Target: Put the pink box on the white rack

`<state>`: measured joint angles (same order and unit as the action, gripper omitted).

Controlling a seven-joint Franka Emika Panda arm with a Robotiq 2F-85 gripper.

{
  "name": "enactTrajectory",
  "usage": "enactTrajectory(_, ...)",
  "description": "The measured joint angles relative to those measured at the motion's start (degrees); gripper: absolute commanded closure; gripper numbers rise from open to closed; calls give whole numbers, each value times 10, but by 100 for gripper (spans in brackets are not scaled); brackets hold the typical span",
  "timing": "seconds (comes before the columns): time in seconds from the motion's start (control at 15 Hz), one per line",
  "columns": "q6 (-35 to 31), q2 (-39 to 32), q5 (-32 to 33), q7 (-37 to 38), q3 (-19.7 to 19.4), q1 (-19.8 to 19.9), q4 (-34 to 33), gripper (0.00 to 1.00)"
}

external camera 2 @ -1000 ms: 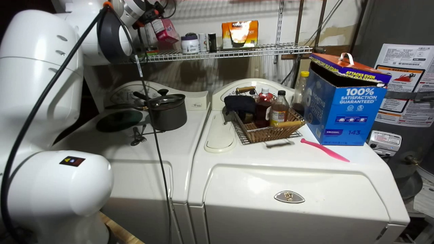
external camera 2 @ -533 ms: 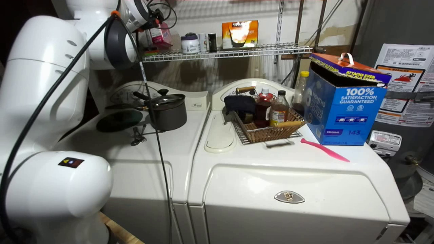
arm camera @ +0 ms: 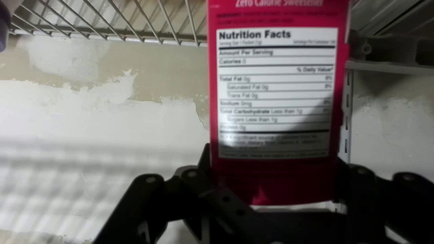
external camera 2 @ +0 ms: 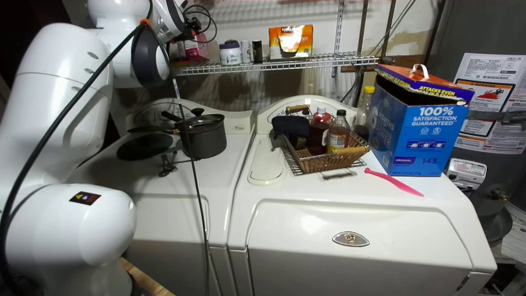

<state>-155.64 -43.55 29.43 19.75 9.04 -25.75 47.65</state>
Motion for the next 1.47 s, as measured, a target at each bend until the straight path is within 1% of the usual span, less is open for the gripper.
enactTrajectory(0.33, -1, 0, 0, 3, -1, 3, 0, 54)
enactTrajectory(0.4, -1, 0, 0, 4, -1, 3, 0, 7)
enactTrajectory(0.47, -1, 0, 0, 6, -1, 4, 0, 6)
enactTrajectory(0.53, -1, -1, 0, 8, -1, 5, 0, 2)
enactTrajectory(0.6, -1, -1, 0, 8, -1, 6, 0, 0)
enactTrajectory(0.87, 4, -1, 0, 4, 4, 7, 0, 0)
enactTrajectory(1.07, 57, 5, 0, -21, 20, 6, -1, 0)
enactTrajectory(1.27, 168, 30, 0, -37, 24, -3, -10, 0)
enactTrajectory(1.4, 259, 51, 0, -37, 22, -14, -13, 0)
enactTrajectory(1.47, 305, 60, -8, -38, 27, -17, -15, 0)
